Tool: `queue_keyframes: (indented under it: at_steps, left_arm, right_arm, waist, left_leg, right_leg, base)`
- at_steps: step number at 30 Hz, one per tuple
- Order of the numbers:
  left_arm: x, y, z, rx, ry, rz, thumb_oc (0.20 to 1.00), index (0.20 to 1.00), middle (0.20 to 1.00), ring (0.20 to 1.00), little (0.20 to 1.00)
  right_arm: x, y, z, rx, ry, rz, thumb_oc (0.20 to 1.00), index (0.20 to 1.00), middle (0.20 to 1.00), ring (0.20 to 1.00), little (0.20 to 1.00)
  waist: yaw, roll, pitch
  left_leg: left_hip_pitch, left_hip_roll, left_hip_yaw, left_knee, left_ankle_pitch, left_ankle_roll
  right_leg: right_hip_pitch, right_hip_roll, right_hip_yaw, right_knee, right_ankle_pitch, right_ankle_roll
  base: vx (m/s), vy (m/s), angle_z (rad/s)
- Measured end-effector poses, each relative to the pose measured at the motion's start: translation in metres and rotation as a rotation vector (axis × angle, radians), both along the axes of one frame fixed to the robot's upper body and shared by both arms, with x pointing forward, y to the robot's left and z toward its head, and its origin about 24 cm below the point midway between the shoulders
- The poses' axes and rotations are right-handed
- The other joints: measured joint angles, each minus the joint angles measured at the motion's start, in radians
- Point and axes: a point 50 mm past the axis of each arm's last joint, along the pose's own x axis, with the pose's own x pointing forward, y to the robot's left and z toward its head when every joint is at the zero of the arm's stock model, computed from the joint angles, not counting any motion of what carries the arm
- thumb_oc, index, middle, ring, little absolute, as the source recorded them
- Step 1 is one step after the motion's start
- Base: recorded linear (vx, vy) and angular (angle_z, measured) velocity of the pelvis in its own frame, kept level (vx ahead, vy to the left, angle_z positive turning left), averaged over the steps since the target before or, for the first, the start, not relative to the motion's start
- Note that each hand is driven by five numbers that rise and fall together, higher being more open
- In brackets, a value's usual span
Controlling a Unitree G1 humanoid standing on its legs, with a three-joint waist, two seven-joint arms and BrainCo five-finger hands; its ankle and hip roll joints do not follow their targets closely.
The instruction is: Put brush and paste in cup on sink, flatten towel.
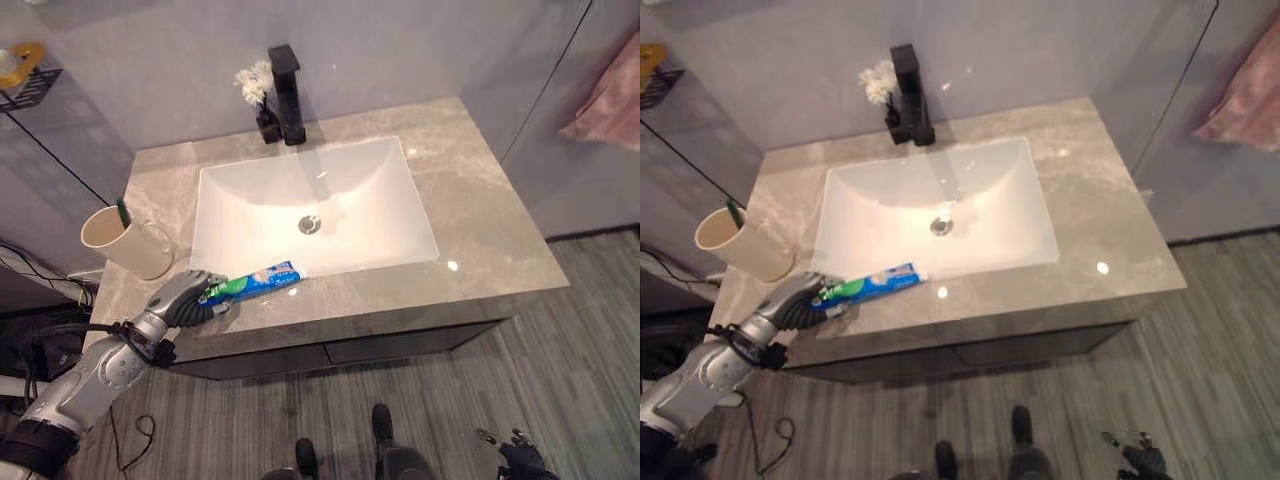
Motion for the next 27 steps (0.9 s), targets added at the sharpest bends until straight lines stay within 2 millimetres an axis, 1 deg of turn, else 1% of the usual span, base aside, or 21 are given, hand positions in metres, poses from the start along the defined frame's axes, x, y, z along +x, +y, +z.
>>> queue_keyframes:
  at_steps: [1,3,4,5,6,7,8,10,11,13,15,17,18,19,20,21,23,24,25,27]
  left_arm:
    - [-0.001,0.001,0.000,0.000,-0.007,0.005,0.200,0.200,0.200,0.200,0.200]
    - [-0.002,0.003,0.001,0.018,-0.030,0.016,0.200,0.200,0.200,0.200,0.200]
    - [-0.001,0.004,0.003,0.018,-0.055,0.029,0.200,0.200,0.200,0.200,0.200]
    - [0.001,0.005,0.009,0.006,-0.098,0.043,0.200,0.200,0.200,0.200,0.200]
    - [0.004,0.004,0.012,-0.005,-0.135,0.052,0.200,0.200,0.200,0.200,0.200]
    - [0.008,0.002,0.018,0.005,-0.178,0.047,0.200,0.200,0.200,0.200,0.200]
    - [0.011,0.000,0.023,0.007,-0.212,0.043,0.200,0.200,0.200,0.200,0.200]
    - [0.019,-0.010,0.040,-0.008,-0.321,0.028,0.200,0.200,0.200,0.200,0.200]
    - [0.021,-0.013,0.044,-0.018,-0.347,0.019,0.200,0.200,0.200,0.200,0.200]
    - [0.022,-0.021,0.050,-0.073,-0.404,0.013,0.200,0.200,0.200,0.200,0.200]
    - [0.022,-0.024,0.056,-0.100,-0.440,0.013,0.200,0.200,0.200,0.200,0.200]
    - [0.023,-0.027,0.060,-0.119,-0.462,0.012,0.200,0.200,0.200,0.200,0.200]
    - [0.026,-0.031,0.064,-0.138,-0.480,0.012,0.200,0.200,0.200,0.200,0.200]
    - [0.028,-0.032,0.068,-0.142,-0.498,0.007,0.200,0.200,0.200,0.200,0.200]
    - [0.029,-0.033,0.071,-0.143,-0.507,0.006,0.200,0.200,0.200,0.200,0.200]
    - [0.032,-0.035,0.076,-0.147,-0.526,0.001,0.200,0.200,0.200,0.200,0.200]
    - [0.041,-0.046,0.094,-0.180,-0.598,-0.019,0.200,0.200,0.200,0.200,0.200]
    - [0.045,-0.052,0.101,-0.187,-0.620,-0.037,0.200,0.200,0.200,0.200,0.200]
    - [0.048,-0.061,0.110,-0.200,-0.646,-0.071,0.200,0.200,0.200,0.200,0.200]
    - [0.052,-0.075,0.121,-0.204,-0.679,-0.132,0.200,0.200,0.200,0.200,0.200]
  right_arm:
    - [0.000,-0.002,0.002,0.001,-0.030,-0.056,1.000,1.000,1.000,1.000,1.000]
    - [0.013,-0.009,0.012,-0.019,-0.127,-0.134,1.000,1.000,1.000,1.000,1.000]
    - [0.024,-0.013,0.021,-0.041,-0.198,-0.165,1.000,1.000,1.000,1.000,1.000]
    - [0.042,-0.017,0.037,-0.083,-0.311,-0.173,1.000,1.000,1.000,1.000,1.000]
    - [0.059,-0.016,0.055,-0.116,-0.401,-0.141,1.000,1.000,1.000,1.000,1.000]
    - [0.080,-0.013,0.085,-0.164,-0.548,-0.079,1.000,1.000,1.000,1.000,1.000]
    - [0.093,-0.010,0.105,-0.215,-0.633,-0.043,1.000,1.000,1.000,1.000,1.000]
    - [0.120,0.002,0.162,-0.344,-0.878,0.042,1.000,1.000,1.000,1.000,1.000]
    - [0.124,0.004,0.170,-0.370,-0.919,0.055,1.000,1.000,1.000,1.000,1.000]
    - [0.133,0.012,0.193,-0.406,-1.012,0.097,1.000,1.000,1.000,1.000,1.000]
    - [0.138,0.023,0.209,-0.430,-1.079,0.155,1.000,1.000,1.000,1.000,1.000]
    - [0.144,0.034,0.217,-0.427,-1.113,0.217,1.000,1.000,1.000,1.000,1.000]
    - [0.151,0.045,0.224,-0.407,-1.149,0.274,1.000,1.000,1.000,1.000,1.000]
    - [0.159,0.058,0.232,-0.388,-1.181,0.371,1.000,1.000,1.000,1.000,1.000]
    - [0.163,0.064,0.234,-0.378,-1.192,0.414,1.000,1.000,1.000,1.000,1.000]
    - [0.168,0.073,0.237,-0.351,-1.207,0.478,1.000,1.000,1.000,1.000,1.000]
    - [0.187,0.106,0.241,-0.210,-1.219,0.661,1.000,1.000,1.000,1.000,1.000]
    - [0.194,0.119,0.242,-0.159,-1.207,0.757,1.000,1.000,1.000,1.000,1.000]
    - [0.202,0.140,0.246,-0.066,-1.214,0.867,1.000,1.000,1.000,1.000,1.000]
    - [0.209,0.172,0.256,0.055,-1.248,1.033,1.000,1.000,1.000,1.000,1.000]
  waist:
    - [0.000,-0.009,-0.011]
    - [0.002,-0.039,-0.032]
    - [0.001,-0.051,-0.039]
    - [-0.004,-0.070,-0.050]
    - [-0.009,-0.083,-0.060]
    - [-0.010,-0.088,-0.066]
    - [-0.012,-0.093,-0.076]
    - [-0.016,-0.109,-0.093]
    - [-0.015,-0.116,-0.102]
    - [-0.013,-0.125,-0.123]
    - [-0.011,-0.128,-0.125]
    - [-0.010,-0.133,-0.128]
    - [-0.010,-0.134,-0.129]
    - [-0.010,-0.136,-0.130]
    - [-0.012,-0.137,-0.131]
    - [-0.012,-0.138,-0.131]
    - [-0.010,-0.143,-0.133]
    - [-0.010,-0.145,-0.133]
    - [-0.009,-0.147,-0.134]
    - [-0.007,-0.148,-0.134]
  left_leg:
    - [0.000,0.000,0.000,0.000,0.000,0.000]
    - [0.003,0.000,0.001,0.001,0.000,0.000]
    - [0.005,-0.001,0.002,0.000,0.000,0.001]
    - [0.012,-0.001,0.002,0.001,0.000,0.001]
    - [0.026,-0.002,0.003,0.004,0.000,0.001]
    - [0.037,-0.001,0.005,0.003,-0.001,0.002]
    - [0.037,-0.001,0.005,0.000,-0.002,0.002]
    - [0.038,-0.001,0.008,0.000,-0.003,0.005]
    - [0.038,0.000,0.007,0.000,-0.002,0.004]
    - [0.040,0.001,0.009,0.000,0.000,0.001]
    - [0.045,0.000,0.014,0.004,0.000,0.001]
    - [0.050,0.001,0.019,0.005,0.000,0.001]
    - [0.051,0.000,0.025,0.005,0.000,0.001]
    - [0.053,0.001,0.031,0.004,0.000,0.001]
    - [0.053,0.001,0.032,0.005,0.000,0.001]
    - [0.055,0.002,0.034,0.005,0.000,0.001]
    - [0.061,0.004,0.035,0.005,0.001,-0.001]
    - [0.065,0.004,0.035,0.004,0.001,-0.002]
    - [0.068,0.006,0.033,0.004,0.001,-0.002]
    - [0.067,0.006,0.032,0.005,0.002,-0.003]
  right_leg:
    - [0.000,0.000,0.000,0.000,0.000,0.000]
    - [0.002,0.000,0.001,0.001,0.000,-0.001]
    - [0.003,-0.001,0.002,0.000,0.000,-0.001]
    - [0.010,-0.002,0.002,0.000,-0.001,0.001]
    - [0.022,0.000,0.003,0.000,0.001,-0.001]
    - [0.033,0.000,0.005,0.000,0.001,-0.001]
    - [0.033,-0.001,0.005,0.000,-0.001,0.001]
    - [0.033,-0.001,0.007,0.000,-0.002,-0.001]
    - [0.033,0.000,0.007,0.000,0.000,0.000]
    - [0.034,0.003,0.008,0.001,0.000,0.000]
    - [0.036,0.004,0.016,0.001,0.005,-0.005]
    - [0.039,0.005,0.022,0.005,0.005,-0.004]
    - [0.037,0.006,0.027,0.006,0.008,-0.004]
    - [0.036,0.006,0.031,0.004,0.010,-0.005]
    - [0.036,0.007,0.032,0.005,0.012,-0.006]
    - [0.037,0.008,0.032,0.005,0.012,-0.006]
    - [0.043,0.011,0.034,0.007,0.012,-0.006]
    - [0.047,0.010,0.034,0.003,0.008,-0.001]
    - [0.051,0.011,0.033,0.000,0.008,-0.001]
    - [0.050,0.012,0.033,0.000,0.008,-0.001]
  base:
    - [-0.04,0.001,0.00]
    - [0.00,0.000,0.00]
    - [0.00,0.000,0.00]
    - [-0.03,0.001,-0.02]
    - [-0.05,0.020,-0.03]
    - [-0.01,0.011,-0.03]
    - [0.00,0.017,-0.04]
    - [0.00,0.000,0.00]
    - [0.00,0.000,0.00]
    - [0.00,-0.001,-0.02]
    - [0.00,-0.006,-0.09]
    - [0.01,-0.010,-0.10]
    - [0.01,0.000,-0.13]
    - [-0.01,-0.002,-0.14]
    - [-0.03,-0.012,-0.11]
    - [-0.03,-0.016,-0.05]
    - [0.00,-0.006,-0.02]
    - [-0.03,0.003,0.03]
    - [-0.03,0.005,0.03]
    - [-0.01,0.003,0.02]
